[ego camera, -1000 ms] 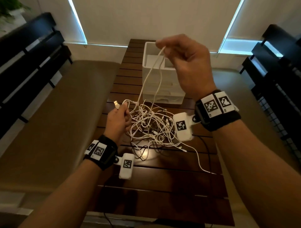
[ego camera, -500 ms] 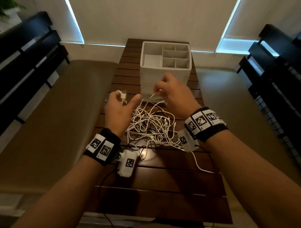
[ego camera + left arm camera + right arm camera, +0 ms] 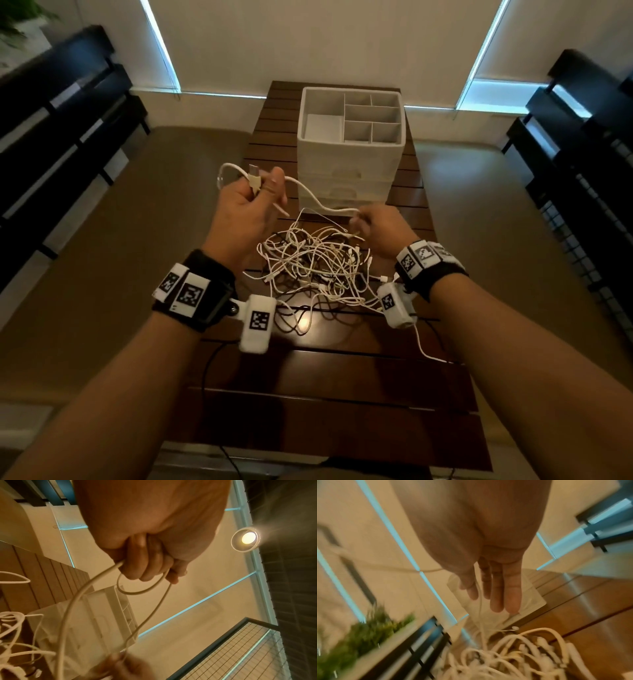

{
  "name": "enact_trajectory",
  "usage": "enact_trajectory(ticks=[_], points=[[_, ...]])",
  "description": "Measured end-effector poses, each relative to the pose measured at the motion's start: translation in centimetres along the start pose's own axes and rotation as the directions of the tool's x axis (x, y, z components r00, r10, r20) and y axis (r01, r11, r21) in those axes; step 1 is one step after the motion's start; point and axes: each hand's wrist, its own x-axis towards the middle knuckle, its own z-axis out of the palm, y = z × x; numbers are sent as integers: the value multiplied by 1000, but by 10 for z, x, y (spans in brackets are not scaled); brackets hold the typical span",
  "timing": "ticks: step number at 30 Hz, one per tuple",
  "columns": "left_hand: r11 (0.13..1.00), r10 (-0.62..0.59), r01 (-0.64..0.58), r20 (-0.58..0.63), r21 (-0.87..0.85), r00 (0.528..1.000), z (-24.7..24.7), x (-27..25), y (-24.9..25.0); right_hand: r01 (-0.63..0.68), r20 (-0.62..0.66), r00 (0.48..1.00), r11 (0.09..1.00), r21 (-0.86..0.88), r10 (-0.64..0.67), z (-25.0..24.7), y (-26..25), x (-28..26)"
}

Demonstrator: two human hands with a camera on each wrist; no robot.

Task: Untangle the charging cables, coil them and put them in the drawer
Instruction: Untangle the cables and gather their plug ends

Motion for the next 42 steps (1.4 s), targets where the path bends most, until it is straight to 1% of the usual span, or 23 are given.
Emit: enact_trajectory(ticks=[2, 4, 5, 7, 8, 9, 11, 12, 13, 16, 19, 21, 24, 26, 28, 30, 31, 33, 35, 37, 38, 39, 42], points=[[999, -46, 45, 34, 27, 998, -1, -3, -6, -40, -87, 994, 948, 315, 71, -12, -12, 3], [993, -106, 105, 22, 58, 994, -1, -6, -20, 89, -233, 969, 771, 630, 78, -38, -35, 4], [990, -133, 132, 8, 53, 991, -1, -7, -27, 198, -329, 942, 687, 699, 63, -54, -45, 4], [984, -176, 176, 0, 19, 984, -1, -9, -37, 397, -490, 872, 602, 693, -11, -79, -59, 2], [981, -192, 192, 11, 2, 981, 0, -10, -41, 450, -533, 843, 631, 632, -67, -83, -61, 1], [978, -206, 206, 23, -14, 978, 2, -11, -42, 454, -528, 837, 720, 525, -144, -83, -59, -1], [975, -220, 221, 36, -29, 975, 6, -12, -42, 313, -301, 920, 933, 180, -250, -73, -48, -6], [974, -224, 225, 37, -23, 974, 7, -12, -43, 225, -154, 963, 974, 4, -222, -66, -40, -9], [973, -232, 232, 41, -10, 972, 7, -11, -43, 159, -63, 984, 979, -130, -168, -62, -33, -13], [966, -257, 257, 62, 15, 964, 6, -11, -45, 21, 19, 1000, 925, -379, -14, -57, -20, -25], [961, -276, 273, 91, 50, 957, 8, -13, -47, -36, 219, 957, 825, -564, 192, -44, -14, -34], [954, -295, 283, 130, 102, 947, 13, -14, -49, -16, 296, 929, 825, -564, 221, -35, -15, -38], [941, -320, 288, 199, 175, 926, 23, -18, -51, 134, 215, 976, 902, -411, -47, -16, -29, -43], [950, -295, 259, 229, 176, 928, 30, -21, -50, 258, 224, 949, 955, -146, -222, 0, -45, -51], [963, -249, 215, 225, 162, 942, 32, -21, -48, 225, 258, 935, 969, 102, -244, 13, -50, -56], [975, -194, 170, 175, 142, 965, 30, -20, -48, 163, 200, 960, 970, 182, -198, 21, -42, -58], [981, -171, 156, 129, 118, 977, 27, -18, -48, 154, 156, 971, 975, 158, -179, 21, -37, -60], [987, -147, 145, 29, 62, 989, 18, -15, -48, 127, 113, 986, 991, -41, -121, 24, -16, -62], [988, -154, 154, -15, 11, 988, 8, -13, -45, 60, 223, 975, 949, -309, 11, 25, 7, -68], [984, -181, 181, 15, -7, 983, 2, -11, -46, -10, 379, 903, 892, -452, 202, 23, 21, -72], [980, -200, 200, 47, 0, 979, 1, -10, -49, -34, 417, 875, 889, -456, 248, 20, 22, -72], [976, -218, 218, 86, 9, 972, 3, -10, -52, -34, 421, 876, 902, -430, 234, 17, 20, -69], [966, -258, 259, 156, 18, 953, 14, -11, -63, 64, 317, 948, 983, -172, -6, -5, -11, -54]])
